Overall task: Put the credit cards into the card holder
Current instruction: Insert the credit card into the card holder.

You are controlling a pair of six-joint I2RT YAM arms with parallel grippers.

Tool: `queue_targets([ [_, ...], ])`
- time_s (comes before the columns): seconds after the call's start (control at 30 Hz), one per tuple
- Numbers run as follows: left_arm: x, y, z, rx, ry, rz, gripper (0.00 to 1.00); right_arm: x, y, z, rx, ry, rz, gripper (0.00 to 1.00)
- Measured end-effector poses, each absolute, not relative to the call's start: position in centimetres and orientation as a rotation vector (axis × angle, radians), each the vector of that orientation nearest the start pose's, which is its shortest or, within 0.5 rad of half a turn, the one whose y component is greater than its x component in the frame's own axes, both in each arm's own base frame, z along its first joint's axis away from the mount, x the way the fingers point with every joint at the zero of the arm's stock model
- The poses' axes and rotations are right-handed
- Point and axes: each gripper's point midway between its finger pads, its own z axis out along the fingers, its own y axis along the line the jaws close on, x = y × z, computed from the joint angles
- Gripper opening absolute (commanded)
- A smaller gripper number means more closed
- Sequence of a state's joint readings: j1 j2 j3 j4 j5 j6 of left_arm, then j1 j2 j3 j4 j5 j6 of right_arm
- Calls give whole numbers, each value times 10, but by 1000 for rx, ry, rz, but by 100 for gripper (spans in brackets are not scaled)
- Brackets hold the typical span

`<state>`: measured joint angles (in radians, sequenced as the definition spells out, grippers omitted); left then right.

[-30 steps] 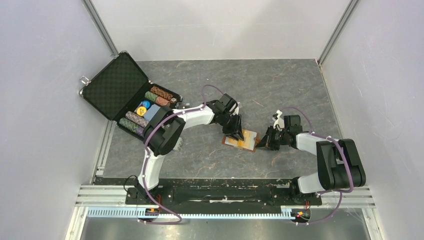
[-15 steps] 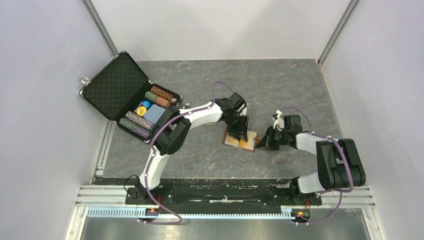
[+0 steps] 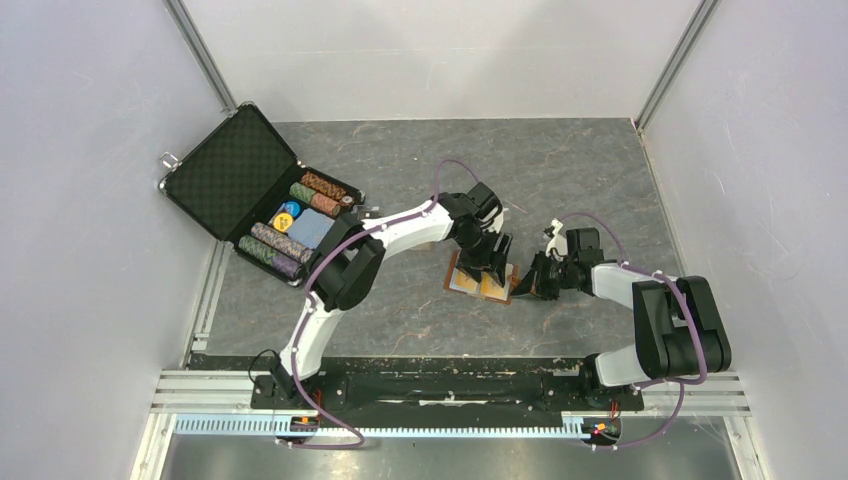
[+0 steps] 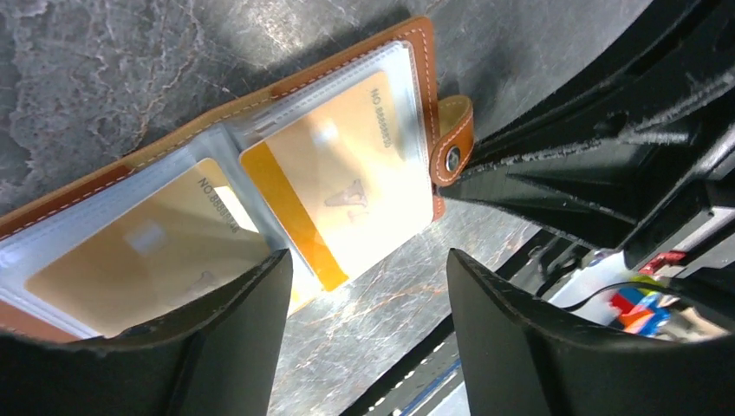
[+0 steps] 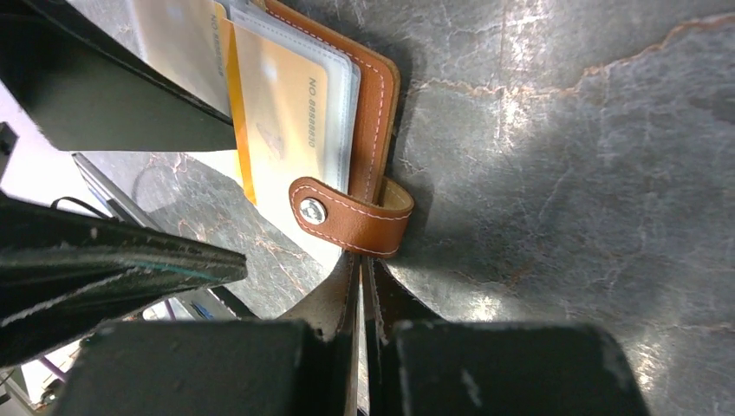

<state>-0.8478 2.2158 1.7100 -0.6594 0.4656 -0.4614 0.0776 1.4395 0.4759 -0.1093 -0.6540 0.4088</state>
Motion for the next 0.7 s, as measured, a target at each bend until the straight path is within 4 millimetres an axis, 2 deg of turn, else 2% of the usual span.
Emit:
queue_targets([
  [0.1,245,-414,42,776,2862,-847,80,229,137,12,199,2647,1014,3],
  [0.2,250,-405,43,831,2842,-737,91,232,134,13,190,2656,976,7],
  [0.37,255,-391,50,865,2825,-652,95,236,127,15,174,2677,910,19],
  [0.47,263,-388,64,836,2803,-684,97,241,123,22,154,2680,862,26],
  [0.57,277,-382,84,779,2745,-787,100,253,119,33,126,2657,821,31],
  [0.7,308,-360,113,597,2651,-975,100,272,118,51,84,2616,777,36],
])
